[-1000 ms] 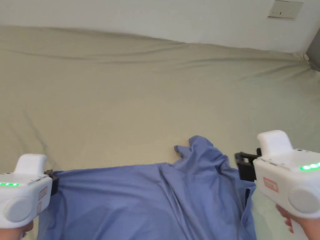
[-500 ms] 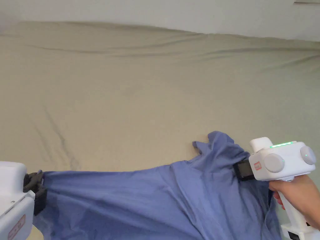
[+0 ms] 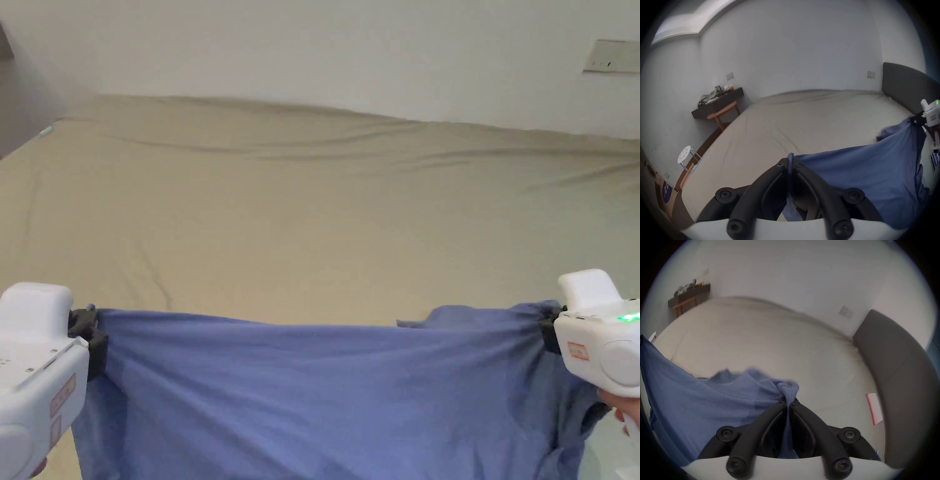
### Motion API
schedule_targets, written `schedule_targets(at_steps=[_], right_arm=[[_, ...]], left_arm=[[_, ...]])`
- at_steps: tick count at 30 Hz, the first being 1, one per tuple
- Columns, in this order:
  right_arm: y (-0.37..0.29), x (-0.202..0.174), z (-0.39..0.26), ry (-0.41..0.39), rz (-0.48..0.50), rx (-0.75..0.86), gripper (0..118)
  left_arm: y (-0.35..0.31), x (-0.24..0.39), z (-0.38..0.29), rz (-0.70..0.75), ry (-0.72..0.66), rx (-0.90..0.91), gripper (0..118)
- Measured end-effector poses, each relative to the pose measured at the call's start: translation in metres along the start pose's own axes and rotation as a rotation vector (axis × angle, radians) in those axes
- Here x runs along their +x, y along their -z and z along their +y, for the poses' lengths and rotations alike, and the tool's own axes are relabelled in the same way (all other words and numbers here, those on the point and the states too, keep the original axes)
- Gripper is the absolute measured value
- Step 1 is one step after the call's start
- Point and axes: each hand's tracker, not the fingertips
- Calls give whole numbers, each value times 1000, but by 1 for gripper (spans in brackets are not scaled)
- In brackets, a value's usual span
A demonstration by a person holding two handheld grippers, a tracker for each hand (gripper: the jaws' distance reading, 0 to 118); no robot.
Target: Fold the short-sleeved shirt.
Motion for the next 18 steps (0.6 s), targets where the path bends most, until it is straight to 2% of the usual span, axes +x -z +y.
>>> schedule_targets(at_steps=[4,8,13,18], right_arm=[[-87,25,14,31,-63,173,2],[-180,38,22,110,-107,356,2],[-268,36,28,79,-203,515,2],[-334,39,31,141,-226,637,2]], left_arm=[[-36,-11,30,29,-11,110,2],[-85,-20,59,41,-19,228,2],[-157,-30,87,100,-5,401,2],[-215,-48,112,120,-32,524,2]])
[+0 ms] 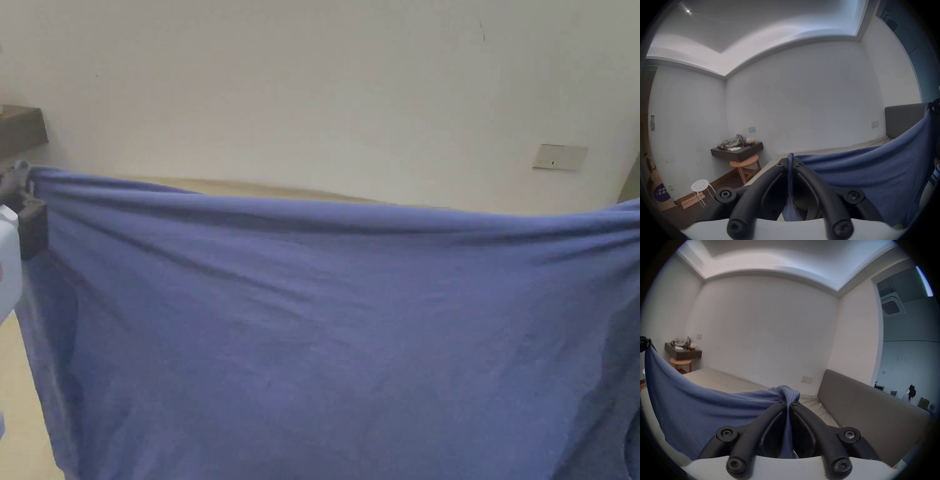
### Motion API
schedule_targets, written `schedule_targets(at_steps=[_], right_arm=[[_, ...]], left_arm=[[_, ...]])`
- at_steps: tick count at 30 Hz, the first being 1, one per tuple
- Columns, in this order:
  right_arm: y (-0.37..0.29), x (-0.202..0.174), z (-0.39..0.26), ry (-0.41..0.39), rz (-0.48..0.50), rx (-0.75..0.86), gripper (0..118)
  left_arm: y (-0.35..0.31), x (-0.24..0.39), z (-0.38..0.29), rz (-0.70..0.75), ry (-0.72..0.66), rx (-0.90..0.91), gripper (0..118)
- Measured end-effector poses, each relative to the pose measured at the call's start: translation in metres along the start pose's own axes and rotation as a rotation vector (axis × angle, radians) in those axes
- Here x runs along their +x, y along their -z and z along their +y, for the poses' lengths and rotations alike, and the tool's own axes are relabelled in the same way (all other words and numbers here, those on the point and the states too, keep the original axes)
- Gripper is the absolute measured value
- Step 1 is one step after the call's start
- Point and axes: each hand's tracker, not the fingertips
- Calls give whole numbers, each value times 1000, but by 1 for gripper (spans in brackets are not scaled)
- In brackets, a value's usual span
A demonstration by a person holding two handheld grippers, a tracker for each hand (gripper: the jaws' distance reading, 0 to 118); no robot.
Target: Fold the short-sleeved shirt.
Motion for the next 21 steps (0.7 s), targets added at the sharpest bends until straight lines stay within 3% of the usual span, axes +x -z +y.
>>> schedule_targets(at_steps=[8,18,21], right_arm=[[-48,18,55,108,-30,130,2],[-25,28,128,72,-66,228,2],[6,26,142,4,-92,239,2]], left_arm=[[-26,-31,65,7,-64,145,1],[16,-47,130,-15,-87,199,1],[44,-44,145,-13,-69,188,1]])
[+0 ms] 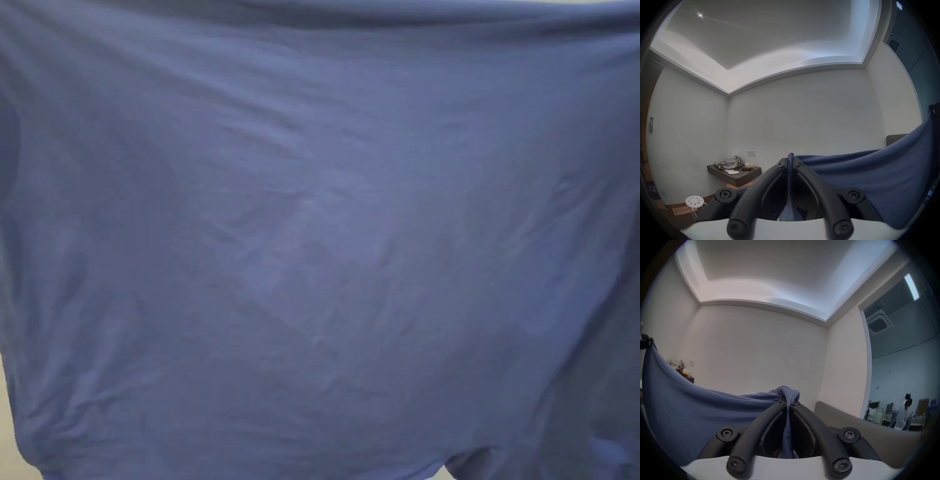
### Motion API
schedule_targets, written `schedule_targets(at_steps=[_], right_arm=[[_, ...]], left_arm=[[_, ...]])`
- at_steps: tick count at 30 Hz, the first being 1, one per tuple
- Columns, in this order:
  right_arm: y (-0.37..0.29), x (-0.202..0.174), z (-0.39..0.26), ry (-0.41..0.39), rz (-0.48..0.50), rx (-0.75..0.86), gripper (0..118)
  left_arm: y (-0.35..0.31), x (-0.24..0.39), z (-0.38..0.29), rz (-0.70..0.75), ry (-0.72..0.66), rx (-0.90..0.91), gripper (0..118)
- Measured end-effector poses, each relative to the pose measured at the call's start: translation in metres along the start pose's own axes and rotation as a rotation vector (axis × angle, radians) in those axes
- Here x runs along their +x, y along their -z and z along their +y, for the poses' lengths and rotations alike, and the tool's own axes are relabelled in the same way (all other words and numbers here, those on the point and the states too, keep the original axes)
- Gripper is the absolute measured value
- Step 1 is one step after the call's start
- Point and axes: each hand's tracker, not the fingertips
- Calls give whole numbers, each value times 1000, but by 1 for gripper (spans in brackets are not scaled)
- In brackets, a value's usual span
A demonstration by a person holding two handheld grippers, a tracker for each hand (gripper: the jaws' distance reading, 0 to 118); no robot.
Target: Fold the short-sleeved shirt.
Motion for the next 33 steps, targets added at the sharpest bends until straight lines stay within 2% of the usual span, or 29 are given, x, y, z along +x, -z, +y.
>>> schedule_targets(at_steps=[2,7,18,22,26,28,30,33], right_arm=[[23,-4,1,-29,-5,6,2],[83,-9,2,27,28,-33,2],[195,-39,-13,-34,14,-107,2],[226,-45,-26,-16,37,-93,2],[253,-50,-46,54,50,-105,2],[265,-57,-58,39,57,-112,2],[277,-68,-71,-33,55,-126,2],[290,-81,-95,-55,66,-160,2]], left_arm=[[19,5,4,1,12,-13,1],[75,16,5,10,47,-51,1],[184,45,-17,-5,41,-148,1],[223,57,-38,4,50,-187,1],[256,67,-58,-9,11,-229,1],[272,72,-66,-3,-7,-245,2],[284,77,-76,0,-30,-268,2],[300,85,-95,-7,-23,-291,2]])
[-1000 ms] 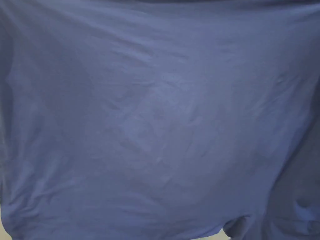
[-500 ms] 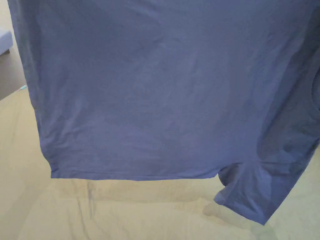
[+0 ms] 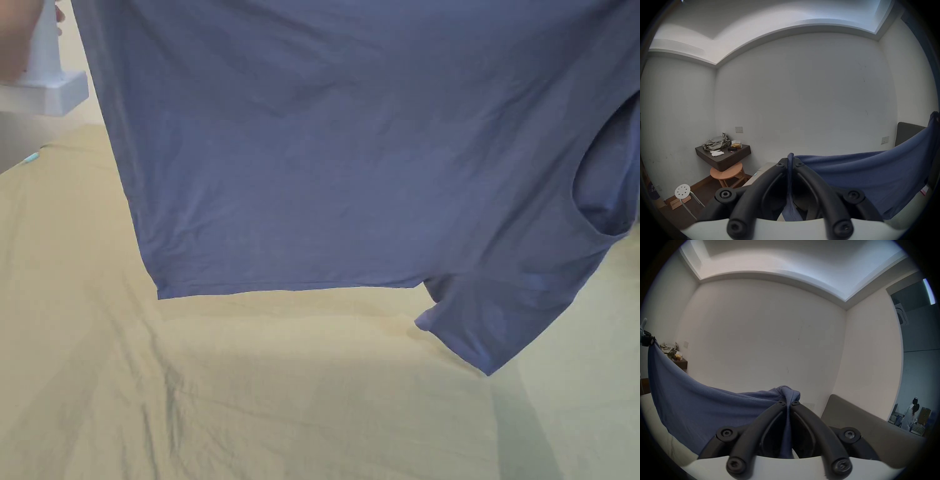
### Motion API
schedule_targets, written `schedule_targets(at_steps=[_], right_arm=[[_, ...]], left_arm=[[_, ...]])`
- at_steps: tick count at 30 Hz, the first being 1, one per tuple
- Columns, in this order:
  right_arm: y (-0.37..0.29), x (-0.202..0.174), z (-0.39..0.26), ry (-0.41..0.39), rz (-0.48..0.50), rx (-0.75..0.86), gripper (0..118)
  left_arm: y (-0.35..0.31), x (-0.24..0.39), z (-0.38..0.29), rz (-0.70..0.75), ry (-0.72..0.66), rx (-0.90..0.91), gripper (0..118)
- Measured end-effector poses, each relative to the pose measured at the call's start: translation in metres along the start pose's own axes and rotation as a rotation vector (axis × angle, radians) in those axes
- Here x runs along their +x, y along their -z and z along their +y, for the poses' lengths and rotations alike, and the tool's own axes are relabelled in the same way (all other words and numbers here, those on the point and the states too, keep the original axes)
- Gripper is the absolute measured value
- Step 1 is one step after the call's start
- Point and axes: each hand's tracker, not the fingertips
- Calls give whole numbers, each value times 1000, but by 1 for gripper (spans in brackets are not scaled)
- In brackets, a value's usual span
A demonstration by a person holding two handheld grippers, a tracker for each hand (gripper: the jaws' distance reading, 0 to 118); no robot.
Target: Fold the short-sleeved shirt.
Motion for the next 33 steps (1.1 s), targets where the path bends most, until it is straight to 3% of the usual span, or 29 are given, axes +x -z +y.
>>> schedule_targets(at_steps=[5,9,16,20,26,30,33], right_arm=[[16,-19,-55,46,52,-90,2],[12,-33,-103,15,79,-96,2],[-19,-49,-195,-5,192,-317,2],[-87,-48,-248,41,344,-462,3],[-206,-50,-341,17,427,-669,2],[-270,-57,-393,3,473,-802,3],[-315,-63,-421,-10,477,-897,3]], left_arm=[[24,6,-50,4,38,-70,2],[26,6,-98,8,96,-116,2],[-11,-2,-201,-35,137,-240,2],[-67,-10,-272,-87,263,-328,1],[-168,-35,-394,-156,291,-586,1],[-232,-45,-455,-185,413,-722,2],[-266,-58,-494,-217,386,-822,1]])
